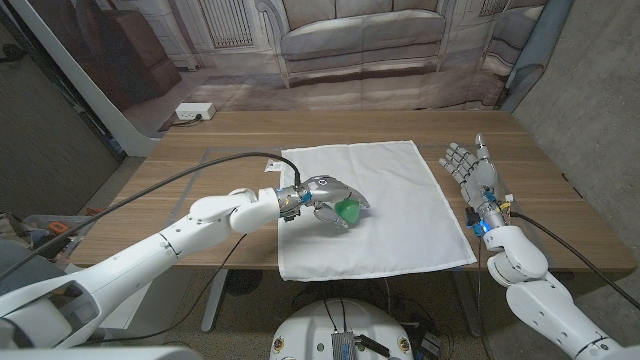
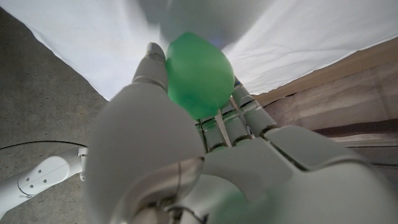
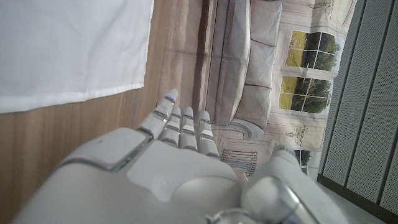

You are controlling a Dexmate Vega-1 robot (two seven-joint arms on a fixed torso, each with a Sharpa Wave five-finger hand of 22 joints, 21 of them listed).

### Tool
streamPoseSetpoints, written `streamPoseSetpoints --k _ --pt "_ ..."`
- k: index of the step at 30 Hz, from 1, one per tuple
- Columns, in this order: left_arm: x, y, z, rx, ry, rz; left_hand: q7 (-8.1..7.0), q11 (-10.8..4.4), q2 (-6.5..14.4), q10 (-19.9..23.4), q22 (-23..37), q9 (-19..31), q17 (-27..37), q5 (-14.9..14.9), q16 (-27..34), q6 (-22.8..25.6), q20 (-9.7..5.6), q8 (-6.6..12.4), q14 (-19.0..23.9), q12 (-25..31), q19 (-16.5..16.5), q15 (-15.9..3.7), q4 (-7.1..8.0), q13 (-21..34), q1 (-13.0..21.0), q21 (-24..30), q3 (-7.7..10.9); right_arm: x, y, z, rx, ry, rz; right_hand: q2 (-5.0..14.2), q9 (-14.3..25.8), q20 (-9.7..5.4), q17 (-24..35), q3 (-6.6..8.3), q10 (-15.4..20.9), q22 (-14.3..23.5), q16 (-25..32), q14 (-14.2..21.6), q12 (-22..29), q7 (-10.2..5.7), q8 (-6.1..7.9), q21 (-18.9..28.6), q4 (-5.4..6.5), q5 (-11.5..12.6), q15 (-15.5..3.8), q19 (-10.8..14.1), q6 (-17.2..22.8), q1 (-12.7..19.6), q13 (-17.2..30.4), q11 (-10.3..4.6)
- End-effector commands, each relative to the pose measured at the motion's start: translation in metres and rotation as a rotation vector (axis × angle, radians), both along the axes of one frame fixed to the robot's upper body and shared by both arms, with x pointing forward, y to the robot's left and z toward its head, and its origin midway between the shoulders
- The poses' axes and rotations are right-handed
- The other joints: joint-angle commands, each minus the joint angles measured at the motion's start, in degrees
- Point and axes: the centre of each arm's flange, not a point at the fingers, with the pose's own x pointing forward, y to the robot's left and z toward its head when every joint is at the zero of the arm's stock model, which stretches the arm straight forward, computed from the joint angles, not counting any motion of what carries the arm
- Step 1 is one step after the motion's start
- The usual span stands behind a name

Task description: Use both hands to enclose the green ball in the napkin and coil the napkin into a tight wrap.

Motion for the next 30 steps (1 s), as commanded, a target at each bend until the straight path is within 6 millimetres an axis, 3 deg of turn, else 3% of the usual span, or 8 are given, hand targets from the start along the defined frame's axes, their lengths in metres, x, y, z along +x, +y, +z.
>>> streamPoseSetpoints --k 1,11,13,20,28,30 --pt "0.005 -0.009 -0.010 0.004 -0.028 -0.016 -0.50 -0.37 0.91 0.45 0.22 0.15 0.19 0.16 0.30 0.42 -0.06 0.36 -0.49 0.26 -0.08 -4.05 1.09 -0.03 -1.59 -0.17 -0.16 -0.008 0.001 -0.005 0.002 0.006 -0.012 -0.01 0.20 0.10 0.30 0.14 0.26 0.11 0.22 0.40 -0.30 0.82 0.15 -0.29 -0.30 -0.26 0.35 0.45 0.62 0.41 0.22 -0.05" --pt "0.003 -0.014 -0.005 0.042 -0.068 0.007 -0.13 0.75 -0.69 -4.14 0.15 0.06 0.23 1.00 -0.21 -3.46 0.42 -0.75 -5.38 -0.56 -2.93 -2.47 3.24 -0.11 -7.00 -1.55 -2.44 -0.015 0.000 -0.006 0.015 -0.009 -0.024 0.01 0.20 0.13 0.30 0.14 0.36 0.12 0.24 0.45 -0.30 0.81 0.14 -0.36 -0.32 -0.26 0.30 0.51 0.63 0.41 0.22 -0.03" --pt "0.002 -0.016 -0.004 0.062 -0.080 0.020 -0.07 1.54 -1.04 -5.75 0.16 0.06 0.26 1.29 -0.16 -5.23 0.48 -1.11 -6.38 -0.71 -3.31 -2.23 3.89 -0.12 -8.56 -1.69 -3.08 -0.018 -0.002 -0.007 0.014 -0.009 -0.030 0.02 0.20 0.12 0.30 0.14 0.43 0.12 0.25 0.49 -0.28 0.80 0.16 -0.36 -0.33 -0.26 0.30 0.56 0.69 0.42 0.22 -0.10" --pt "-0.002 -0.021 0.000 0.124 -0.119 0.056 1.35 2.87 -1.55 -11.86 0.20 0.12 0.33 2.18 -0.49 -10.76 1.67 -1.47 -12.19 -0.77 -7.93 -0.23 5.62 -0.11 -12.68 -2.93 -4.67 -0.020 -0.002 -0.010 0.013 -0.006 -0.028 0.03 0.20 0.09 0.30 0.14 0.56 0.12 0.24 0.51 -0.26 0.77 0.17 -0.39 -0.35 -0.26 0.24 0.64 0.76 0.43 0.22 -0.05" --pt "-0.008 -0.020 0.011 0.105 -0.118 0.072 1.97 3.70 -1.12 -15.26 0.19 0.21 0.44 2.73 -0.25 -14.15 2.11 -1.34 -15.36 -0.41 -11.70 0.95 7.48 -0.07 -16.25 -3.47 -5.79 -0.022 0.000 -0.015 0.021 -0.001 -0.026 0.04 0.20 0.12 0.29 0.14 0.56 0.12 0.25 0.56 -0.29 0.72 0.15 -0.46 -0.38 -0.26 0.22 0.64 0.73 0.45 0.23 -0.10" --pt "-0.011 -0.018 0.016 0.071 -0.104 0.073 2.10 3.72 -0.04 -15.14 0.24 0.24 0.55 2.81 0.03 -14.13 2.27 -1.10 -15.33 -0.12 -11.87 0.93 8.42 -0.06 -17.49 -3.27 -5.81 -0.023 0.000 -0.016 0.017 -0.005 -0.026 0.05 0.20 0.13 0.29 0.15 0.55 0.12 0.25 0.56 -0.31 0.75 0.13 -0.48 -0.39 -0.26 0.21 0.66 0.71 0.47 0.23 -0.11"
